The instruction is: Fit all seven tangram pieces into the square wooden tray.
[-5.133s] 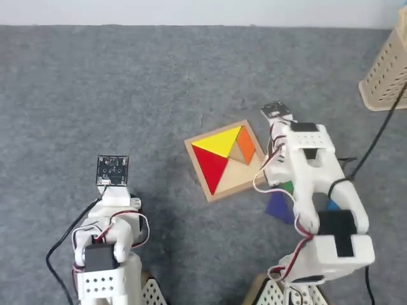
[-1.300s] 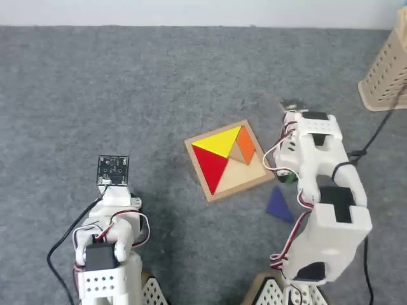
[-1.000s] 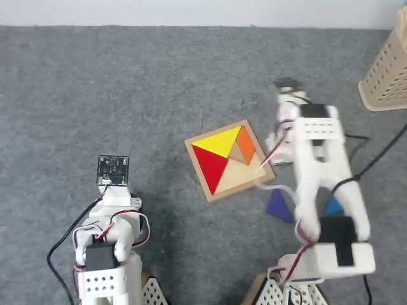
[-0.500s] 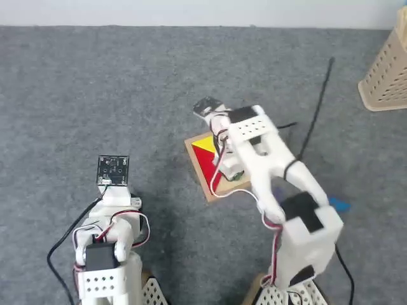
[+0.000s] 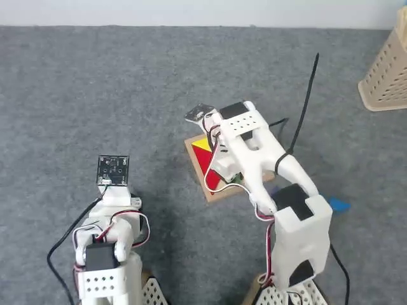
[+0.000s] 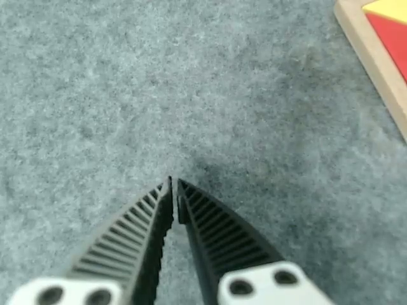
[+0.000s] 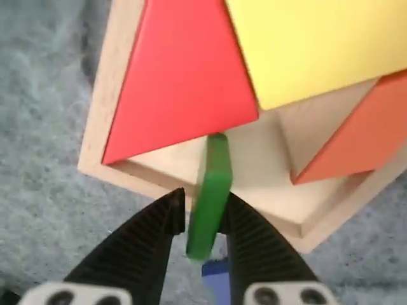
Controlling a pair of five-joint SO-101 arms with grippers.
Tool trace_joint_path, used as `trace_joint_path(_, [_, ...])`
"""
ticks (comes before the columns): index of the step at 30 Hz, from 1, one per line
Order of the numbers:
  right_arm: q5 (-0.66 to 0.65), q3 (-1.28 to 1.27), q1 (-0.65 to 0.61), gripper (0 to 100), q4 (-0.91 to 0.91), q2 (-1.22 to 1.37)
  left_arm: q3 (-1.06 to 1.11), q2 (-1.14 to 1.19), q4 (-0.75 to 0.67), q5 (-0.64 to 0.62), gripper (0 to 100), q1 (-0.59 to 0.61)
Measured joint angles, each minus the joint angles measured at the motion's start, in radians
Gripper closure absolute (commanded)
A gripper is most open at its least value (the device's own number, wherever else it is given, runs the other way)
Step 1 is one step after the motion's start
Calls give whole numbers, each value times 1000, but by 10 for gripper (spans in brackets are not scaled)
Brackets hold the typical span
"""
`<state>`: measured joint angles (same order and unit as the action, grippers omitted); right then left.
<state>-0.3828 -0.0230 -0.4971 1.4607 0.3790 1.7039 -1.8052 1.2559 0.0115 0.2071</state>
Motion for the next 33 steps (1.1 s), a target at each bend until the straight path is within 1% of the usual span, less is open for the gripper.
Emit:
trace_joint_path(11, [-11, 48, 2, 907, 15, 8, 0, 0, 0, 0, 988, 0])
trace_joint_path(22, [-11, 94, 104, 908, 18, 8, 0, 0, 0, 0, 988, 0])
trace_joint_path(29, [-11, 95, 106, 908, -28, 8, 0, 0, 0, 0, 988, 0])
trace_joint_path(33, [-11, 95, 74, 908, -55, 21, 0, 0, 0, 0, 988, 0])
